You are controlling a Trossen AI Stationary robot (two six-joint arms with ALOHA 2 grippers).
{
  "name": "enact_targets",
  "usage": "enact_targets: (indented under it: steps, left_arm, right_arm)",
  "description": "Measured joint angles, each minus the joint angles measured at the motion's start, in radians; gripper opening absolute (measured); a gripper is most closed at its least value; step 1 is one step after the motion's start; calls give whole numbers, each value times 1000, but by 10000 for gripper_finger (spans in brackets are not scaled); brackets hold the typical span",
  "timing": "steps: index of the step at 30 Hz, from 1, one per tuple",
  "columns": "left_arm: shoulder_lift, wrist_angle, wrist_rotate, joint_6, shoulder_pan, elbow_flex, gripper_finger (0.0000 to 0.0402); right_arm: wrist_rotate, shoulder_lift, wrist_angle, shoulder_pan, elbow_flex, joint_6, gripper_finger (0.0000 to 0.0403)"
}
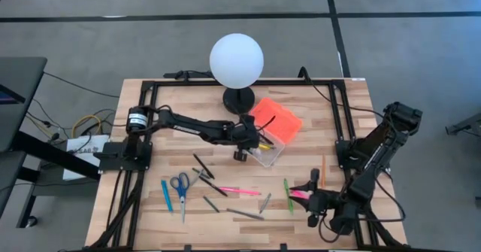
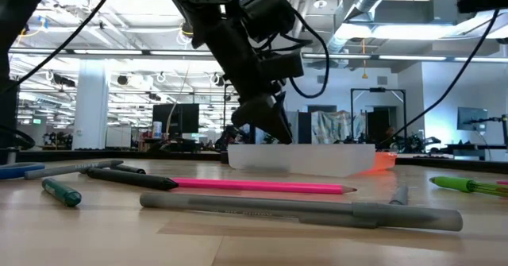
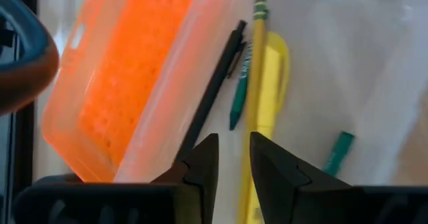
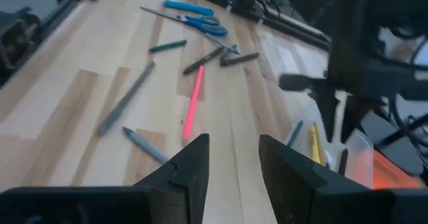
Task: Pick & place school supplies into a supply box
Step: Put the orange pencil into the orange supply box
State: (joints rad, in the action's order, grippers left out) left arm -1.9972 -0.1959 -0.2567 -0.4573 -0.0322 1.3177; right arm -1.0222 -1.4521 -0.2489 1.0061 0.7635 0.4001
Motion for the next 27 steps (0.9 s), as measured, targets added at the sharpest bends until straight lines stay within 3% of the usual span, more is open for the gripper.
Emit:
enact_targets:
  steps: [9,15,20,27]
  left_arm:
    - [2,-332,-98,40,119,165,81]
    - [37,-498,-62,68,174,189,71]
    - [123,-555,76,149,185,136,59]
    - [288,-408,50,220,216,-73,43]
  right_arm:
    - [0,0,-176,-75,0,270,124]
    - [3,0,-276,-117,0,465,124]
    - [9,0,-337,-114,0,592,124]
    - [63,0,-418,-100,0,776,124]
